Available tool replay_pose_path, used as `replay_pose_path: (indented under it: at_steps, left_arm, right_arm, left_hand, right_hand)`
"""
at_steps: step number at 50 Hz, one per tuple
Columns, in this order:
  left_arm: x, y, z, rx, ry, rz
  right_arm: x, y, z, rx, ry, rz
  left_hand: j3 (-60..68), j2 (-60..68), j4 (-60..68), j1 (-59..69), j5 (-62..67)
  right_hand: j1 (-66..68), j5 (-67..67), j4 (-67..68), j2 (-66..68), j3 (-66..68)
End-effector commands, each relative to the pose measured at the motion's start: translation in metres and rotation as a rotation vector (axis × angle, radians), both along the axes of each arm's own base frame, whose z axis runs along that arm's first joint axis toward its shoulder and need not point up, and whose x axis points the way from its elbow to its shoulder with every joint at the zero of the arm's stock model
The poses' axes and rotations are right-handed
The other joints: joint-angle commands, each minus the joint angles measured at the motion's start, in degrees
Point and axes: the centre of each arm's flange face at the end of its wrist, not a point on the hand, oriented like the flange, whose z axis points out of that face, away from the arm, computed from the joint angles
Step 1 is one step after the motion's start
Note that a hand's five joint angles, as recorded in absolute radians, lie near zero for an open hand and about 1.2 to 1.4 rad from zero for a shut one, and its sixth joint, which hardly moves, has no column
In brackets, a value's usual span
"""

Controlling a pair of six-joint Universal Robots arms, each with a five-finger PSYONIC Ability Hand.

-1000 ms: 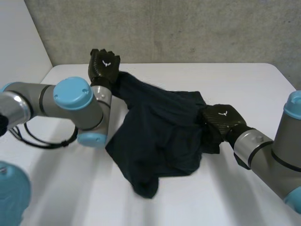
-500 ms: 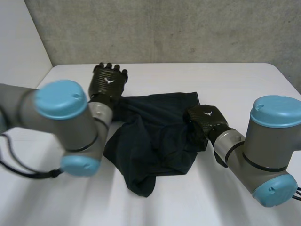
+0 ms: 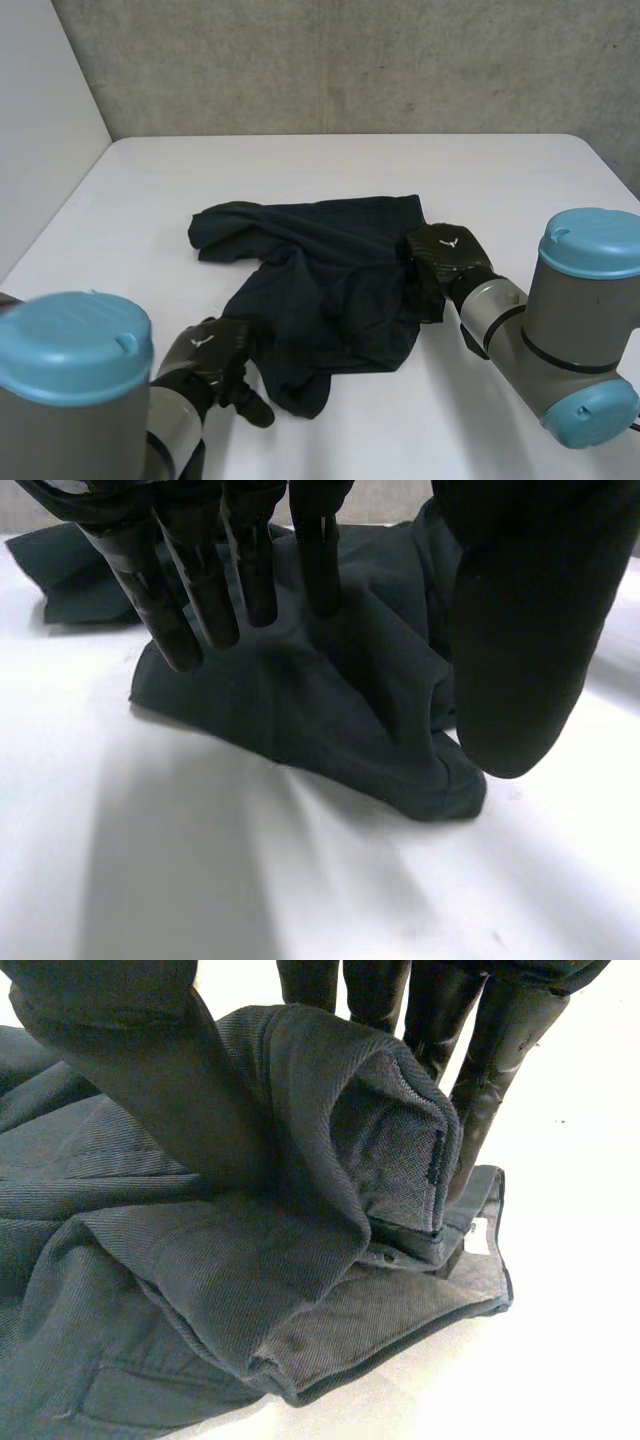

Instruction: Fold the shorts.

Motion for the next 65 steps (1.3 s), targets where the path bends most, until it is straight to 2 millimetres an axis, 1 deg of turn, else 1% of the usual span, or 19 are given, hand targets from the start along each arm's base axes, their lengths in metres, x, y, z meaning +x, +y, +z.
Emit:
replay_pose_path:
  at_steps: [1, 9, 14, 18, 22, 23, 27, 34, 37, 41, 45, 51, 56, 59, 60, 61, 63, 64, 65]
  left_arm:
    - [-0.016, -0.016, -0.016, -0.040, 0.007, 0.006]
    - [-0.032, -0.030, -0.037, 0.002, 0.006, 0.023]
    - [-0.033, -0.042, -0.039, -0.016, -0.002, 0.071]
    - [-0.030, -0.056, -0.024, -0.072, -0.001, 0.114]
    - [-0.018, -0.067, 0.014, -0.176, -0.025, 0.114]
    - [-0.013, -0.070, 0.029, -0.238, -0.072, 0.097]
    - [-0.008, -0.066, 0.043, -0.353, -0.277, -0.007]
    - [-0.010, -0.047, 0.026, -0.428, -0.556, -0.193]
    - [-0.012, -0.047, 0.021, -0.447, -0.563, -0.199]
    - [-0.016, -0.052, -0.003, -0.434, -0.590, -0.213]
    - [-0.020, -0.058, -0.023, -0.413, -0.635, -0.236]
    - [-0.034, -0.081, -0.026, -0.517, -0.713, -0.257]
    - [-0.052, -0.130, 0.014, -0.779, -0.705, -0.129]
    - [-0.062, -0.164, 0.071, -1.028, -0.684, 0.030]
    - [-0.064, -0.172, 0.088, -1.094, -0.677, 0.077]
    - [-0.065, -0.185, 0.124, -1.229, -0.654, 0.174]
    - [-0.065, -0.191, 0.159, -1.350, -0.625, 0.267]
    - [-0.066, -0.191, 0.172, -1.402, -0.605, 0.297]
    - [-0.066, -0.187, 0.199, -1.493, -0.554, 0.352]
  right_arm:
    - [-0.003, 0.006, 0.001, 0.001, 0.003, 0.002]
    - [-0.003, 0.008, -0.001, -0.007, 0.007, 0.010]
    - [-0.002, 0.008, 0.002, -0.055, 0.049, 0.031]
    - [-0.003, 0.008, 0.016, -0.140, 0.123, 0.056]
    - [-0.006, 0.012, 0.043, -0.278, 0.221, 0.082]
    - [-0.007, 0.013, 0.048, -0.302, 0.247, 0.089]
    - [-0.008, 0.024, 0.069, -0.378, 0.383, 0.138]
    - [-0.013, 0.039, 0.080, -0.290, 0.503, 0.205]
    - [-0.012, 0.040, 0.067, -0.207, 0.536, 0.232]
    - [-0.012, 0.040, 0.038, -0.063, 0.597, 0.278]
    - [-0.015, 0.043, 0.024, 0.023, 0.631, 0.303]
    - [-0.007, 0.026, 0.027, -0.058, 0.594, 0.279]
    - [0.012, -0.011, 0.049, -0.255, 0.510, 0.203]
    - [0.027, -0.042, 0.088, -0.473, 0.399, 0.113]
    - [0.033, -0.053, 0.114, -0.587, 0.327, 0.071]
    - [0.036, -0.057, 0.127, -0.645, 0.288, 0.051]
    - [0.042, -0.062, 0.155, -0.759, 0.207, 0.017]
    - [0.043, -0.066, 0.181, -0.864, 0.128, -0.020]
    - [0.044, -0.066, 0.193, -0.910, 0.090, -0.035]
  left_hand:
    - [4.3, 4.3, 4.1, 4.6, 4.0]
    - [8.8, 8.8, 8.6, 9.1, 8.5]
    - [44.6, 44.6, 44.4, 45.0, 44.3]
    - [56.4, 56.4, 56.2, 56.8, 56.1]
    - [56.4, 56.4, 56.2, 56.8, 56.1]
    - [56.4, 56.4, 56.2, 56.8, 56.1]
    - [56.4, 56.4, 56.2, 56.8, 56.1]
    - [56.4, 56.4, 56.2, 56.8, 56.1]
    - [56.4, 56.4, 56.2, 56.8, 56.1]
    - [55.2, 55.2, 55.0, 55.6, 54.9]
    - [53.9, 53.9, 53.7, 54.3, 53.6]
    - [52.4, 52.4, 52.2, 52.7, 52.1]
    - [52.7, 52.7, 52.5, 53.1, 52.4]
    - [52.5, 52.5, 52.4, 52.9, 52.2]
    - [52.5, 52.5, 52.4, 52.9, 52.2]
    - [52.4, 52.4, 52.2, 52.7, 52.1]
    - [52.2, 52.2, 52.0, 52.6, 51.9]
    - [52.2, 52.2, 52.0, 52.6, 51.9]
    - [52.5, 52.5, 52.4, 52.9, 52.2]
  right_hand:
    - [24.0, 13.4, 11.3, 12.7, 11.7]
    - [24.0, 13.4, 11.3, 12.7, 11.7]
    - [24.0, 13.4, 11.3, 12.7, 11.7]
    - [24.0, 13.4, 11.3, 12.7, 11.7]
    - [24.0, 13.4, 11.3, 12.7, 11.7]
    - [24.0, 13.4, 11.3, 12.7, 11.7]
    - [24.0, 13.4, 11.3, 12.7, 11.7]
    - [24.0, 13.4, 11.3, 12.7, 11.7]
    - [24.0, 13.4, 11.3, 12.7, 11.7]
    - [24.0, 13.4, 11.3, 12.7, 11.7]
    - [24.0, 13.4, 11.3, 12.7, 11.7]
    - [24.0, 13.4, 11.3, 12.7, 11.7]
    - [24.0, 13.4, 11.3, 12.7, 11.7]
    - [24.0, 13.4, 11.3, 12.7, 11.7]
    - [24.0, 13.4, 11.3, 12.7, 11.7]
    - [24.0, 13.4, 11.3, 12.7, 11.7]
    - [24.0, 13.4, 11.3, 12.7, 11.7]
    - [24.0, 13.4, 11.3, 12.7, 11.7]
    - [24.0, 13.4, 11.3, 12.7, 11.7]
